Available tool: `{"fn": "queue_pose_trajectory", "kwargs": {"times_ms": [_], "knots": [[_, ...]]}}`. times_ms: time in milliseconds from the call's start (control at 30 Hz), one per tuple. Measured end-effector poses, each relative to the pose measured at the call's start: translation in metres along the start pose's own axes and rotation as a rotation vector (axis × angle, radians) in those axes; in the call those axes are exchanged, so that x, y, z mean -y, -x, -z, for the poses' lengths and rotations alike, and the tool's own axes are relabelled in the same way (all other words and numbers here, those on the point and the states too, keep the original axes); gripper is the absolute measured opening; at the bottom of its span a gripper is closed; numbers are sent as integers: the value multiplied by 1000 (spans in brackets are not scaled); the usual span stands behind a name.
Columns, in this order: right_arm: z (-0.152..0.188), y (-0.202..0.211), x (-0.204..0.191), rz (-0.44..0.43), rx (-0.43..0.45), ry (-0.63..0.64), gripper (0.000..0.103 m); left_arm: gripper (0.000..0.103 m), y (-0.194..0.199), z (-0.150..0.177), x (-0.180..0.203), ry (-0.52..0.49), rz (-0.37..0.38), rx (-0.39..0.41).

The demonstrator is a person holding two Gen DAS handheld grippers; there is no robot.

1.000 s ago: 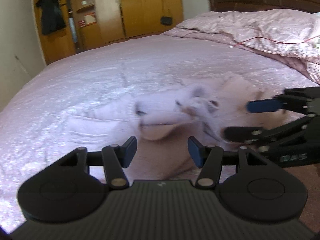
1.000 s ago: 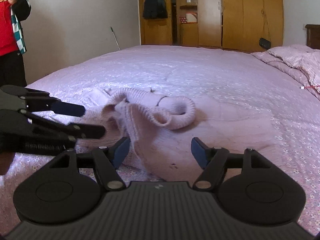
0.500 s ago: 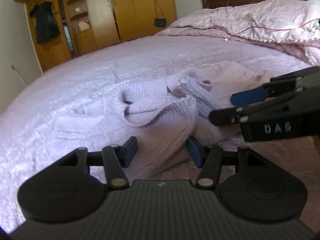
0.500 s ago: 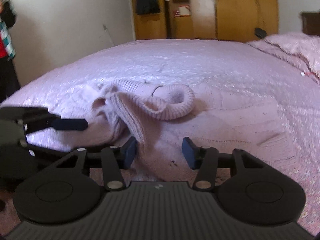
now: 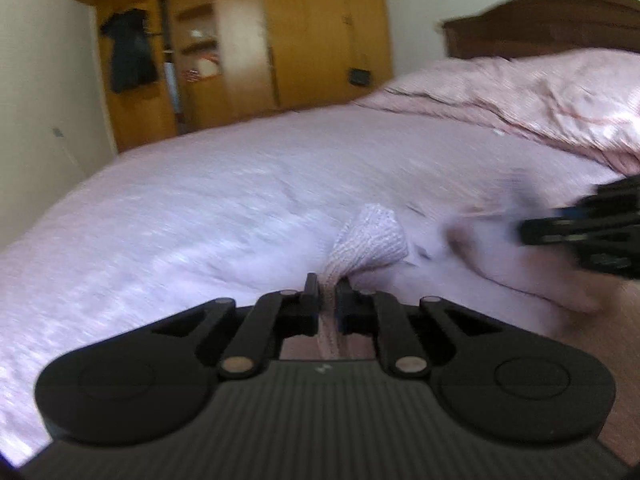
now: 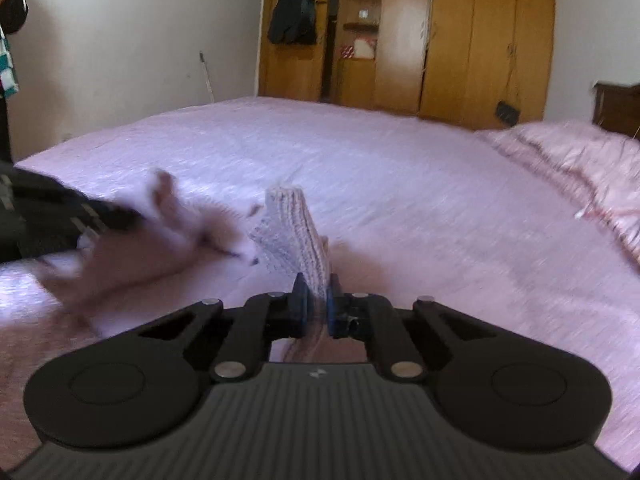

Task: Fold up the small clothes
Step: 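Lift the hem with both tools and fold it toward the collar, then lower the folded hem onto the cardigan and open both tools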

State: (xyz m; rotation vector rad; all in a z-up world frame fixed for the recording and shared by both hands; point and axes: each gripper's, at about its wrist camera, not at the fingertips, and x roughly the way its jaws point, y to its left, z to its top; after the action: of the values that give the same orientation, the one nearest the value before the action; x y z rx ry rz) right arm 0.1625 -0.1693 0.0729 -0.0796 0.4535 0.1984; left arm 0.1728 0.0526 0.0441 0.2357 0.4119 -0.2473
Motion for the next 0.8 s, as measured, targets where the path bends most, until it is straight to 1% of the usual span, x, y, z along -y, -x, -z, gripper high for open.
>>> {"fn": "queue_pose_trajectory", "kwargs": {"times_ms": [33,100,200,300,400,467,567,633,700,800], "knots": [[-5,-1,7,29,10,21,9,10,-2,-6,-12,0,-41,11],[-13,-3,22,88,34,42,9,10,-8,-14,-30,0,-98,21],[-24,-12,51,170,50,3,9,10,-25,-21,-57,20,-160,10],[-25,-29,76,218,22,-42,8,10,-49,-18,-79,63,-212,-31],[-18,-56,93,233,-41,-39,9,10,-72,-12,-89,59,-264,-81],[-12,-75,102,214,-96,-29,9,12,-88,-6,-96,55,-271,-120],[-4,-105,108,205,-160,29,9,12,-108,-1,-104,1,-251,-173],[0,-121,110,207,-199,63,9,13,-117,-1,-106,-42,-243,-192],[4,-134,109,215,-223,85,10,13,-123,-2,-111,-64,-222,-203],[6,-139,109,223,-223,82,10,13,-123,-1,-112,-54,-211,-215]]}}
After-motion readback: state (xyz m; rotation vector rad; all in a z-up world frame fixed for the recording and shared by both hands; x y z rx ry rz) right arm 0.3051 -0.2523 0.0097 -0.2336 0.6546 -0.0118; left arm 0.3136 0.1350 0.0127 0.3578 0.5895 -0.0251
